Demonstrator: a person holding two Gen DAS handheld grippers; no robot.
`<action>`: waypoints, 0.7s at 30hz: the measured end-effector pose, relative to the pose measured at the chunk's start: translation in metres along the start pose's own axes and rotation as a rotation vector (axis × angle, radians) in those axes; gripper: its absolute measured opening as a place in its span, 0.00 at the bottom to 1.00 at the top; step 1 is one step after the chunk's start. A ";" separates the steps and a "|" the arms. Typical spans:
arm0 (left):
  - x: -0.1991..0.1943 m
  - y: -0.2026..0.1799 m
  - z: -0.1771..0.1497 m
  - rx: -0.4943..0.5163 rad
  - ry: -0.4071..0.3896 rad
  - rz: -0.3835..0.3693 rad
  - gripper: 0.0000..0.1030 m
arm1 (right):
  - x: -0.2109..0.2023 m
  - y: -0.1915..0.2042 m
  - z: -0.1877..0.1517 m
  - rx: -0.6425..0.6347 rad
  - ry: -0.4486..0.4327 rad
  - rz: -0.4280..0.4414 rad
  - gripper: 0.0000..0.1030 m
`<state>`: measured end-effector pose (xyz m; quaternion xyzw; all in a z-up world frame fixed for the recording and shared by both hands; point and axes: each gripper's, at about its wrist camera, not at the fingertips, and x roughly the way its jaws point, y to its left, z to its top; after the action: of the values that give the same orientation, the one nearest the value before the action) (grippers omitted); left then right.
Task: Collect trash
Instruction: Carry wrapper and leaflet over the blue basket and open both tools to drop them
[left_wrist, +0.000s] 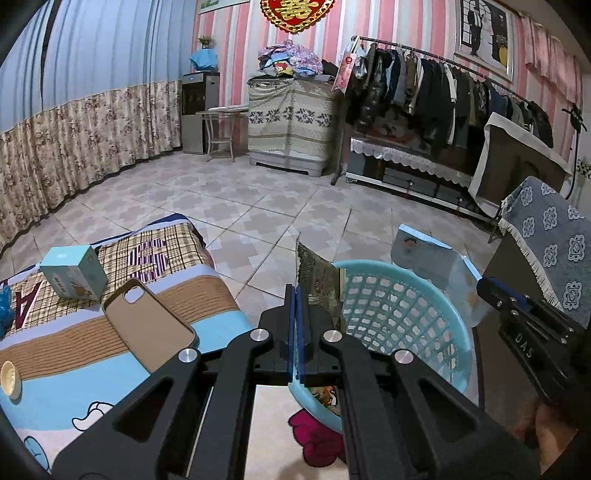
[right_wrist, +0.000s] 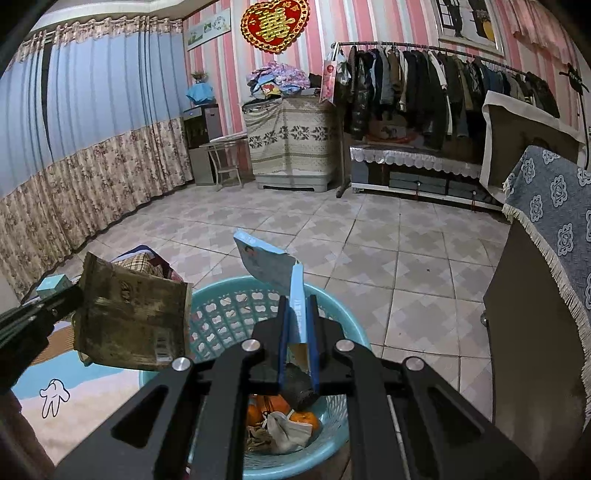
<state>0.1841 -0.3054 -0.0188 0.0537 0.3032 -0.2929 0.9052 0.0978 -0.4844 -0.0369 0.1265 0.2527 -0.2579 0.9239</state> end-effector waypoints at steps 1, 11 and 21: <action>0.001 -0.001 -0.001 0.002 0.006 -0.001 0.00 | 0.001 0.001 -0.001 -0.001 0.002 0.000 0.10; -0.009 0.002 0.002 -0.011 -0.028 0.032 0.51 | 0.004 0.005 -0.005 -0.015 0.012 0.003 0.10; -0.023 0.019 0.006 -0.034 -0.070 0.111 0.83 | 0.013 0.017 -0.010 -0.037 0.047 0.019 0.10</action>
<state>0.1831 -0.2806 -0.0018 0.0445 0.2729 -0.2389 0.9309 0.1123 -0.4718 -0.0503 0.1179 0.2779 -0.2411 0.9223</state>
